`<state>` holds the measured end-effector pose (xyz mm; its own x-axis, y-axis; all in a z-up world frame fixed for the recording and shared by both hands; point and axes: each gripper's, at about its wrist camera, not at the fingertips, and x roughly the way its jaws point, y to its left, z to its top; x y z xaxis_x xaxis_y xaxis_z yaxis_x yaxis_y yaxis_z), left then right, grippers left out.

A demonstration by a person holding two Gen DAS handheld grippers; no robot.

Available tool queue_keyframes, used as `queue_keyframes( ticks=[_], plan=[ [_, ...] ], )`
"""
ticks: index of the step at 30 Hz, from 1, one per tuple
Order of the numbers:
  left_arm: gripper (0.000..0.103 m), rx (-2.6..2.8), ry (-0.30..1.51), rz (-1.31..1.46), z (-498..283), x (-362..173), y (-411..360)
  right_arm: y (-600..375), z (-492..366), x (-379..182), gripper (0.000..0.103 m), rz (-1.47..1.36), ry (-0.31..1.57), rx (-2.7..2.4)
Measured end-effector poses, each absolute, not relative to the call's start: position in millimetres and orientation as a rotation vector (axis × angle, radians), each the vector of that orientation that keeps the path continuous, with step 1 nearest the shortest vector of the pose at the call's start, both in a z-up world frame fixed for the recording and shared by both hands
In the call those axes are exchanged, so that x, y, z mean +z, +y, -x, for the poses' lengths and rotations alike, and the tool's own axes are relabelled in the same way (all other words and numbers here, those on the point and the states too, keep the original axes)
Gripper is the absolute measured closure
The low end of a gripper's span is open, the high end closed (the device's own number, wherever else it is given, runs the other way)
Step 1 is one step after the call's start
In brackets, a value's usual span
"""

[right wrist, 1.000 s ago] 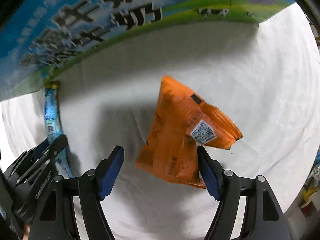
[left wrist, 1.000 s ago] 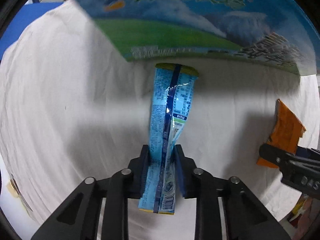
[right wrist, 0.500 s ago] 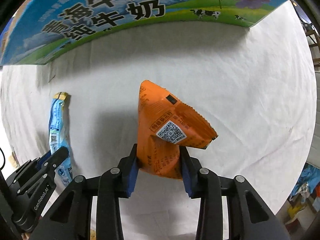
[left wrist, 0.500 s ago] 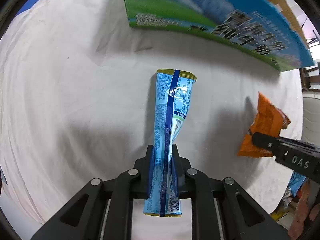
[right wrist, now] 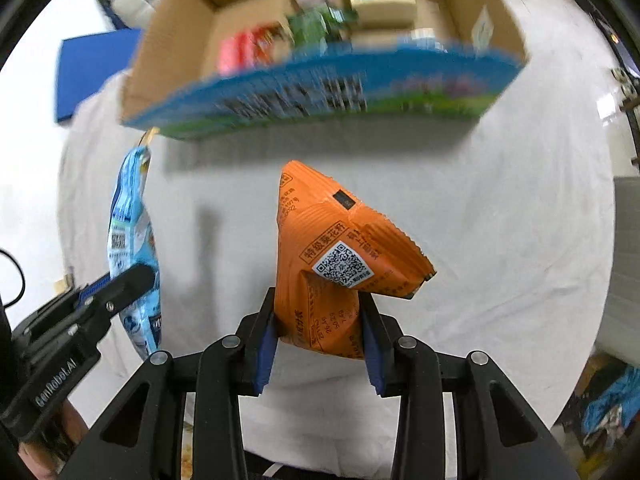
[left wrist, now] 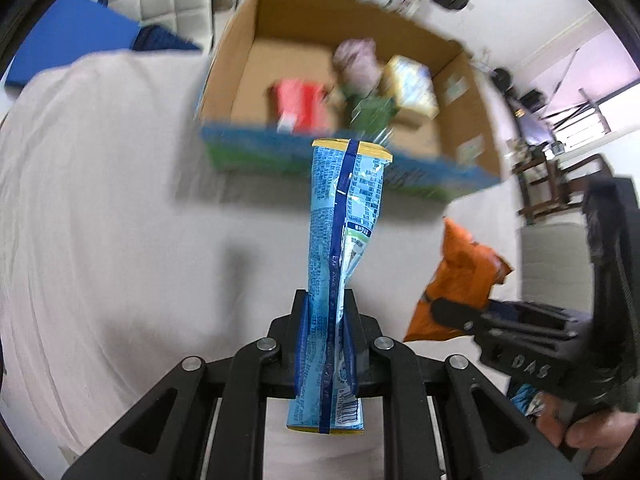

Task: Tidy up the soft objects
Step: 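Place both items into the box and open both grippers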

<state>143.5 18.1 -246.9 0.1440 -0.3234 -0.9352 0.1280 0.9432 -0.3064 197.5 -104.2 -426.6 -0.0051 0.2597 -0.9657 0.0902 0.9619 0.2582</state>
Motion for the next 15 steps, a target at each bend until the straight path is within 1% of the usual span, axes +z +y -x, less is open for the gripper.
queue_keyframes(
  ticks=[4, 9, 12, 15],
  plan=[
    [0.09, -0.362, 1.315, 0.167, -190, -204, 18, -117, -211, -378, 0.064, -0.279, 1.493, 0.165],
    [0.09, -0.356, 1.243, 0.123, -250, -179, 6, -140, -262, -334, 0.064, -0.258, 1.406, 0.159],
    [0.09, -0.33, 1.237, 0.101, -293, -183, 0, -148, -295, -327, 0.064, -0.237, 1.397, 0.134],
    [0.09, -0.296, 1.26, 0.074, -327, -199, -2, -157, -325, -328, 0.064, -0.205, 1.401, 0.101]
  ],
)
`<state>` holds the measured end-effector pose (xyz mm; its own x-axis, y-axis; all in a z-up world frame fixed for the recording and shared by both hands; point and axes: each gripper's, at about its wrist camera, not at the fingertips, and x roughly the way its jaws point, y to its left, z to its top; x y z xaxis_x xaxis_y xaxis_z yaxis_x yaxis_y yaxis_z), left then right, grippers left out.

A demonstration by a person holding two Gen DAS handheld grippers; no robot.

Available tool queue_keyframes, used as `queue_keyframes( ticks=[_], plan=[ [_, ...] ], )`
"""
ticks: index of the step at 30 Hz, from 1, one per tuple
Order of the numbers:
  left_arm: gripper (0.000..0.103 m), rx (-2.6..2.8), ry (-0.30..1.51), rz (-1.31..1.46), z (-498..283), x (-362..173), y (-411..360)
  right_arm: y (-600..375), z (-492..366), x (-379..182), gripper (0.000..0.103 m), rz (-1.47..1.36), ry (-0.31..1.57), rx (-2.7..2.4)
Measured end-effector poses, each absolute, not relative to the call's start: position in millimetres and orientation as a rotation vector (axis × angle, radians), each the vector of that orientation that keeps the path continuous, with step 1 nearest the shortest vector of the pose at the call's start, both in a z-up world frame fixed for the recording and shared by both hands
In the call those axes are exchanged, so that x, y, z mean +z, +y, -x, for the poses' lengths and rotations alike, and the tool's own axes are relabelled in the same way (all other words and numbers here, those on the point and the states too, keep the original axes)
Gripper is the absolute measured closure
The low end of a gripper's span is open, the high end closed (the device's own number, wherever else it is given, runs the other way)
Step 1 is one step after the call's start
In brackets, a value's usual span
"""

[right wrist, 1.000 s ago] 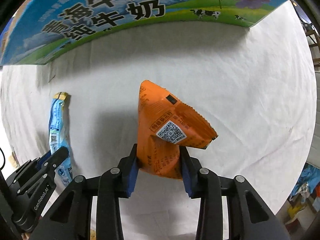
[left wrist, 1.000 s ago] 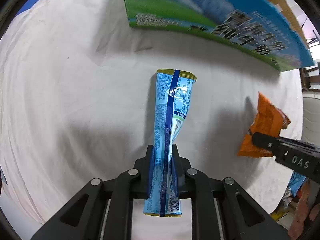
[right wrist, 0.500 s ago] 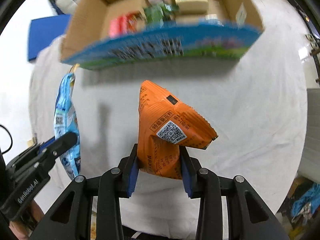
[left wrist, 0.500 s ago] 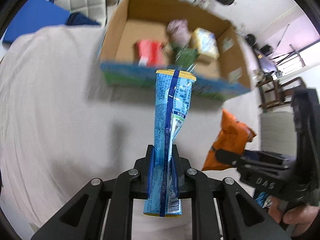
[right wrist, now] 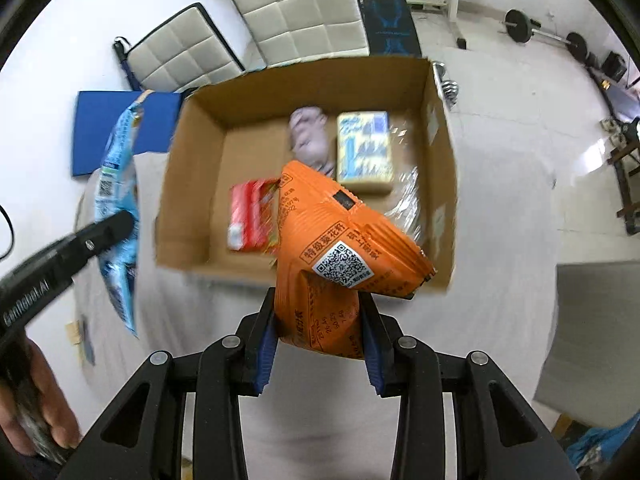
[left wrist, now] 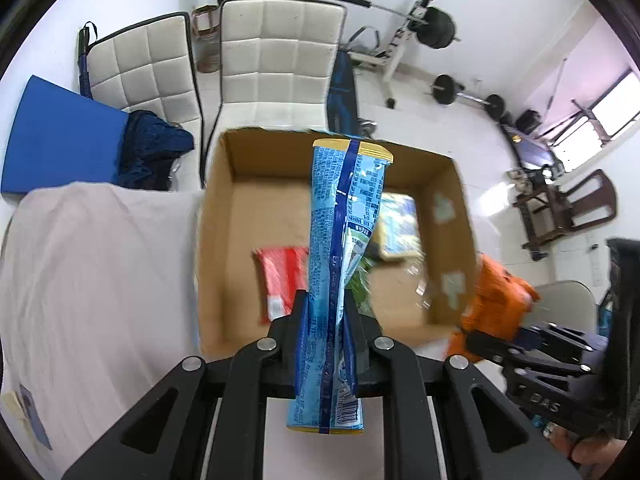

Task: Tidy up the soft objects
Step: 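Place both items into the box and open both grippers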

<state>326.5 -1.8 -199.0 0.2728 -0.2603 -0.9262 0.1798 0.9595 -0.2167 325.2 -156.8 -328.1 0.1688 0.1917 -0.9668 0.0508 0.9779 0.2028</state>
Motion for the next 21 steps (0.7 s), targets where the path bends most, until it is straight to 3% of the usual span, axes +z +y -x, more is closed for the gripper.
queue_keyframes(
  ticks=[13, 21],
  plan=[
    [0.09, -0.18, 1.421, -0.102, -413, -293, -7, -182, -401, -408, 0.064, -0.169, 1.536, 0.003],
    [0.09, -0.164, 1.453, -0.183, -426, -319, -13, -186, -411, -442, 0.064, -0.157, 1.59, -0.019]
  ],
)
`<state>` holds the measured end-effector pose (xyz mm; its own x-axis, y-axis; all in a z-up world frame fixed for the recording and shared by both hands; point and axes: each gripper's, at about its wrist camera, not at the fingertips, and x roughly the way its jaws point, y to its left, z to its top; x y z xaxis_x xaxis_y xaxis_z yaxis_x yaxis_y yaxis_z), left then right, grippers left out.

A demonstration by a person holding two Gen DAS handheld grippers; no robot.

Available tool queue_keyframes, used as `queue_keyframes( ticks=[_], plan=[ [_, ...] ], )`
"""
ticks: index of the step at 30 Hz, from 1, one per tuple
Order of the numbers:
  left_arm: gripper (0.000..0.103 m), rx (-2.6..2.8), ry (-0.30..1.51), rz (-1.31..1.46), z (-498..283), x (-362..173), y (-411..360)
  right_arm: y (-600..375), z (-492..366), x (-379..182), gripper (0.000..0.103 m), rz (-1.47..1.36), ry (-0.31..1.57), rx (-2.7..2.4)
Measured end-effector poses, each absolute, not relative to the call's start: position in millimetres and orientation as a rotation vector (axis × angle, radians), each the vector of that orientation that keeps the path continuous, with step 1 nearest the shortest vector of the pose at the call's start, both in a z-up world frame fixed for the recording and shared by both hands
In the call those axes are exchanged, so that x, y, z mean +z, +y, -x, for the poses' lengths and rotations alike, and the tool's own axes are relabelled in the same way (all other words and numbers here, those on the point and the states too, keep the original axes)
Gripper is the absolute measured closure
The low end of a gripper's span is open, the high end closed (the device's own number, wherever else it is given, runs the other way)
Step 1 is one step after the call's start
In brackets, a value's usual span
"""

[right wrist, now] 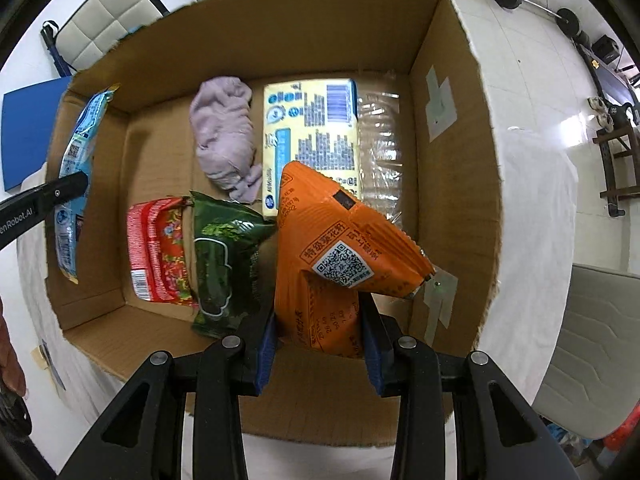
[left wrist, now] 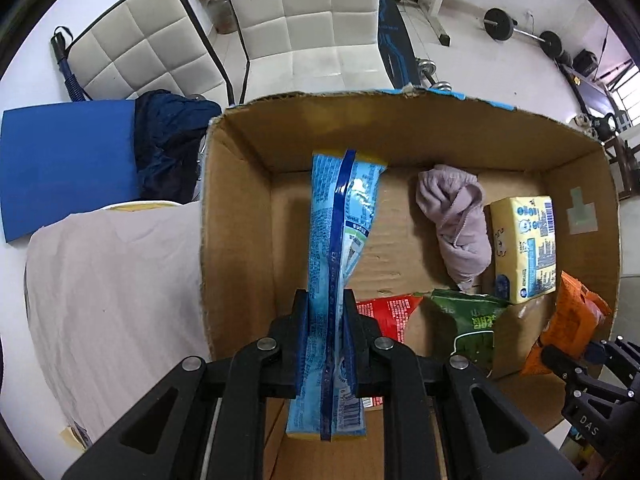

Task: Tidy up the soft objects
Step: 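Place both items into the box and open both grippers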

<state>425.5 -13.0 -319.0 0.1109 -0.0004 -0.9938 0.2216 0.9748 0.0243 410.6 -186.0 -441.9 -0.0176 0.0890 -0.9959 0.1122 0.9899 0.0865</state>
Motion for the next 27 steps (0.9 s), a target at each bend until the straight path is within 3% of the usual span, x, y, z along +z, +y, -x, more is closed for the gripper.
queue_keyframes(
  ticks=[9, 11, 13, 27],
  plan=[
    [0.086, -0.134, 1.508, -0.251, -428, -332, -18, -178, -410, -454, 0.062, -0.121, 1.64, 0.001],
    [0.084, -0.107, 1.511, -0.268, -428, -331, -16, -177, -410, -453, 0.045, -0.112, 1.64, -0.008],
    [0.083, -0.107, 1.508, -0.26, -428, -329, -14, -177, -410, -448, 0.039, -0.129, 1.621, 0.0],
    [0.078, -0.128, 1.424, -0.151, -387, -288, -4, -180, -396, -423, 0.039, -0.181, 1.589, -0.018]
  ],
)
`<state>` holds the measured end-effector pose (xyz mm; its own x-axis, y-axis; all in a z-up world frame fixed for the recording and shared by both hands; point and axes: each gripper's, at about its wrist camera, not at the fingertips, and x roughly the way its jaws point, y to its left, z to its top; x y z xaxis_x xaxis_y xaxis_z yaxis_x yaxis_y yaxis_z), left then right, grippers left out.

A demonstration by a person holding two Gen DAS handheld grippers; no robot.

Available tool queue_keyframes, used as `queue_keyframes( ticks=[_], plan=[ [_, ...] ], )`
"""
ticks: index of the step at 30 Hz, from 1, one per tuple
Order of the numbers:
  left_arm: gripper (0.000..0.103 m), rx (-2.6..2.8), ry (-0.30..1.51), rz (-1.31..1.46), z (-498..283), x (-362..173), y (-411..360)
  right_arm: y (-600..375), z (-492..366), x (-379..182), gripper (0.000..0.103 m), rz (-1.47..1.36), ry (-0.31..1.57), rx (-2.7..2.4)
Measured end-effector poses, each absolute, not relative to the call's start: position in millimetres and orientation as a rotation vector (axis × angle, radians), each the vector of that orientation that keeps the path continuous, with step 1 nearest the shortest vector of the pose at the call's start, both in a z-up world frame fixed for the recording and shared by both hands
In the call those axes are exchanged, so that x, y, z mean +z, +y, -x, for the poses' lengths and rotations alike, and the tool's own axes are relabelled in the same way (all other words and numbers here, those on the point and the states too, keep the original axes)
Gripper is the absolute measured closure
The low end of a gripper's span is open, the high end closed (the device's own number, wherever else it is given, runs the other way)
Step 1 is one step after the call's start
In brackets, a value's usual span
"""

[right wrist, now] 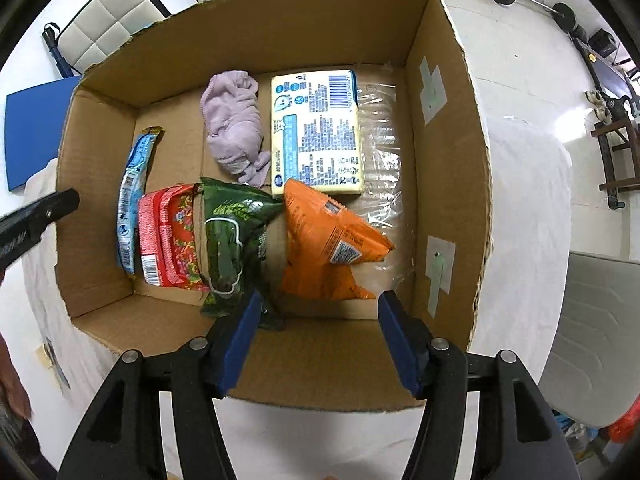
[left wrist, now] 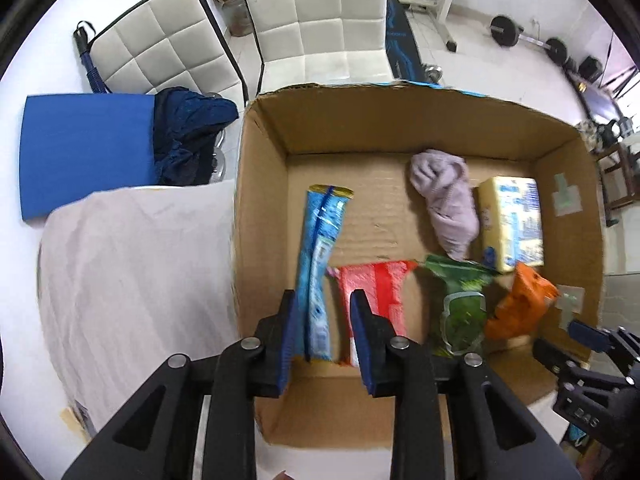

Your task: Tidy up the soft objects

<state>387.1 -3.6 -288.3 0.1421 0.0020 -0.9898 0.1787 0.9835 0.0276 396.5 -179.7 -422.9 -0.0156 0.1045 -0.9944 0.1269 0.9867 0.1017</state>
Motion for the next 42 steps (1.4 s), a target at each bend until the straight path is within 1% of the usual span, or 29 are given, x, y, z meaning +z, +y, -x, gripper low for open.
queue_keyframes(
  ticks=[4, 6, 7, 8, 9, 10, 11, 13, 14, 15, 16, 17, 19, 28, 34, 42],
  plan=[
    [0.077, -0.139, 1.407, -0.101, -359, -276, -4, -175, -389, -416, 0.039, -0.174, 1.574, -0.025],
    [0.072, -0.146, 1.397, -0.071, -347, -270, -4, -172, -384, -409, 0.039, -0.167, 1.558, -0.029],
    [0.065, -0.144, 1.384, -0.057, -340, -266, -4, -171, -382, -406, 0.039, -0.162, 1.553, -0.03],
    [0.053, -0.142, 1.377, -0.05, -337, -265, -3, -169, -379, -403, 0.033, -0.152, 1.542, -0.033],
    [0.044, -0.133, 1.366, -0.041, -332, -263, -2, -167, -376, -399, 0.028, -0.15, 1.531, -0.033],
    [0.023, -0.121, 1.355, -0.039, -328, -260, -1, -166, -374, -397, 0.018, -0.15, 1.524, -0.034],
    [0.008, -0.114, 1.346, -0.039, -326, -260, 0, -164, -371, -394, 0.013, -0.152, 1.513, -0.031],
    [0.007, -0.095, 1.326, -0.037, -323, -258, 2, -161, -366, -388, 0.01, -0.137, 1.494, -0.039],
    [0.006, -0.088, 1.321, -0.038, -321, -256, 3, -160, -364, -386, 0.004, -0.128, 1.487, -0.046],
    [0.006, -0.081, 1.313, -0.04, -319, -253, 4, -160, -362, -382, 0.001, -0.12, 1.476, -0.052],
    [0.005, -0.078, 1.306, -0.042, -318, -251, 4, -159, -360, -379, 0.0, -0.116, 1.463, -0.057],
    [0.003, -0.076, 1.297, -0.043, -316, -247, 4, -159, -358, -376, 0.0, -0.109, 1.454, -0.066],
    [0.001, -0.075, 1.284, -0.04, -312, -241, 4, -160, -356, -370, 0.0, -0.107, 1.439, -0.073],
    [0.001, -0.107, 1.214, -0.047, -282, -205, -6, -165, -334, -339, 0.0, -0.12, 1.384, -0.081],
    [0.001, -0.092, 1.151, -0.058, -243, -166, -6, -172, -300, -302, 0.0, -0.147, 1.317, -0.078],
    [0.001, -0.109, 1.06, -0.043, -179, -103, 3, -174, -235, -234, 0.0, -0.158, 1.201, -0.069]
  ],
)
